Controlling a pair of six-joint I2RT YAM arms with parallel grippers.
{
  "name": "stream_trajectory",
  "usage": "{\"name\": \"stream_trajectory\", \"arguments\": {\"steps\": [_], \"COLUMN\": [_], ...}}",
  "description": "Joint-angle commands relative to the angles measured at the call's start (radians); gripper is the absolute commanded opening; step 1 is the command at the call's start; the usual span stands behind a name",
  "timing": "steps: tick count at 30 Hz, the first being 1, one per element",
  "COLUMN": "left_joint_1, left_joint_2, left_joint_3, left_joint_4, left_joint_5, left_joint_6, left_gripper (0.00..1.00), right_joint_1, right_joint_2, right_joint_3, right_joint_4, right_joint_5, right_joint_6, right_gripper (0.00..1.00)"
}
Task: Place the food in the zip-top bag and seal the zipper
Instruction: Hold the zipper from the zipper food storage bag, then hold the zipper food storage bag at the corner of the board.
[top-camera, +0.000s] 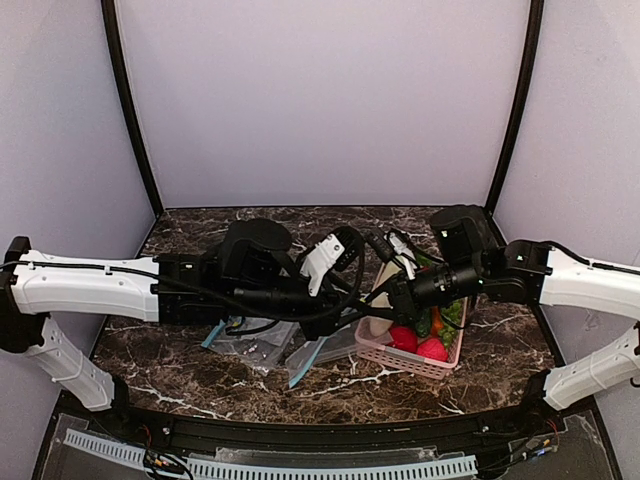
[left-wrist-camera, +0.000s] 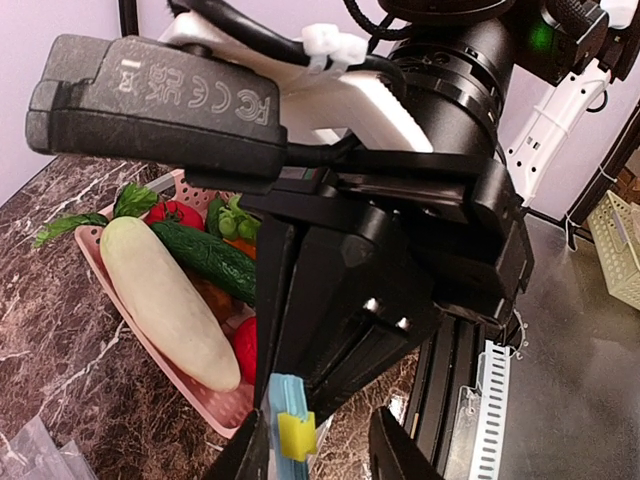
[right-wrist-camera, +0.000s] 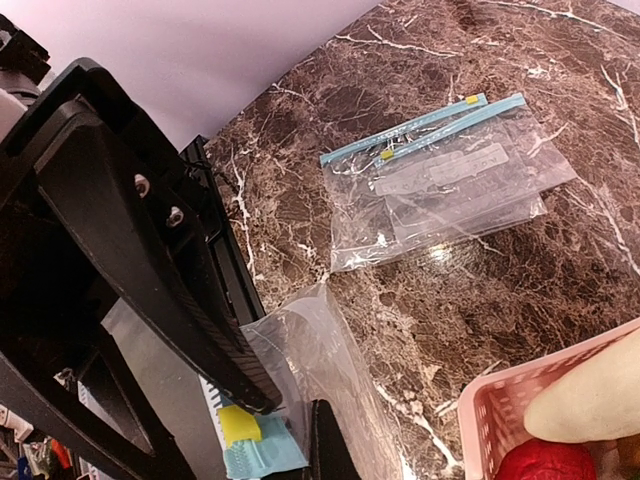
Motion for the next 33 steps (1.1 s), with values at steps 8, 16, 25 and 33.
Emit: {"name": "stream_trajectory", "arguments": {"steps": [8, 16, 25, 33], "left_joint_1": [-0.002, -0.002, -0.002, 0.003], "left_joint_2": [0.007, 0.002, -0.015, -0.038], "left_joint_3": [0.039, 0.028, 0.005, -0.002], "left_joint_4": [-0.053, -0.066, -0.065, -0.096], "left_joint_5": [-0.056, -0.06, -0.018, 0.071], "left_joint_6": [-0.012, -0.026, -0.045, -0.097], "left_gripper": [0.19, 0.07, 0.01, 0.01], "right_joint_1": [0.015, 0.016, 0.016, 0.015], "right_joint_2": [0.006, 0.002, -0.029, -0.148], "right_joint_3": [0.032, 0.027, -0.002, -0.053], "right_joint_4": [0.002, 0.002, 0.033, 0.05], "right_joint_5": [-0.005, -0.016, -0.046, -0.071], "right_joint_6": [0.015, 0.024, 0.032, -0.012], "right_gripper": [0.0, 0.0, 0.0, 0.35]}}
